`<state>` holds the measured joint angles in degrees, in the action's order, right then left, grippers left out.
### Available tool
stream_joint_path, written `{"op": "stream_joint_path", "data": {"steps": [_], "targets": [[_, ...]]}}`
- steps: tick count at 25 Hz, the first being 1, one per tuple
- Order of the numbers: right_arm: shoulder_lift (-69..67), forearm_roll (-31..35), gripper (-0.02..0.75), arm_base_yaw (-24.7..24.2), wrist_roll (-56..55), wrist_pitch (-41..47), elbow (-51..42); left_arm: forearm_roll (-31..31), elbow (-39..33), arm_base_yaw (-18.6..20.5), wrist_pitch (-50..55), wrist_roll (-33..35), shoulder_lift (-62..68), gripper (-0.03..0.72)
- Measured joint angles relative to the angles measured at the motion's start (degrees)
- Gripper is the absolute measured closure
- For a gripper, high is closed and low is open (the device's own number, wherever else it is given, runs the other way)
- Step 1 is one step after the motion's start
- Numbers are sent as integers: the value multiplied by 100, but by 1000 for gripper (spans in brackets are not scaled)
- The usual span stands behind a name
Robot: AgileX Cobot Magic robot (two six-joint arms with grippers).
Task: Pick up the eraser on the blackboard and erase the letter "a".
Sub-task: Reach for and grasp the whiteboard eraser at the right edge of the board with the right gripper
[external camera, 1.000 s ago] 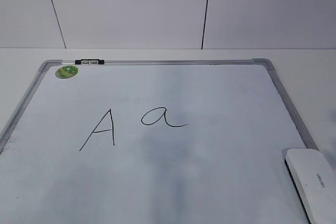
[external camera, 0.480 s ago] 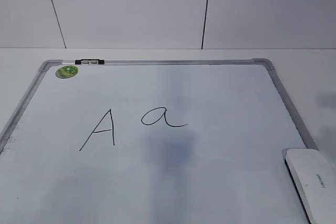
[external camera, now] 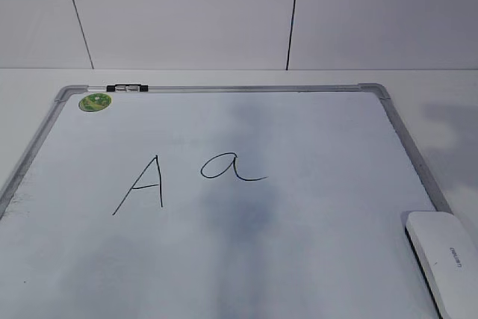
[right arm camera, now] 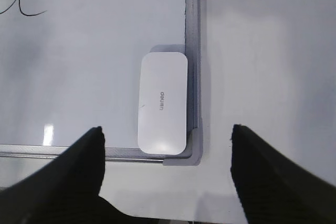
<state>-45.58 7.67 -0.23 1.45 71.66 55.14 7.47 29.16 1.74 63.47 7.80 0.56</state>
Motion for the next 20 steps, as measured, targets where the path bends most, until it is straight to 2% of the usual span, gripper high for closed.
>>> {"op": "stream_joint_path", "data": {"steps": [7,20], "targets": [[-125,49,146,75,-145,0,-60,0,0,0,0,0,0,443],[-125,121,146,222,-351,-11,-1237,0,0,0,0,0,0,443]]}}
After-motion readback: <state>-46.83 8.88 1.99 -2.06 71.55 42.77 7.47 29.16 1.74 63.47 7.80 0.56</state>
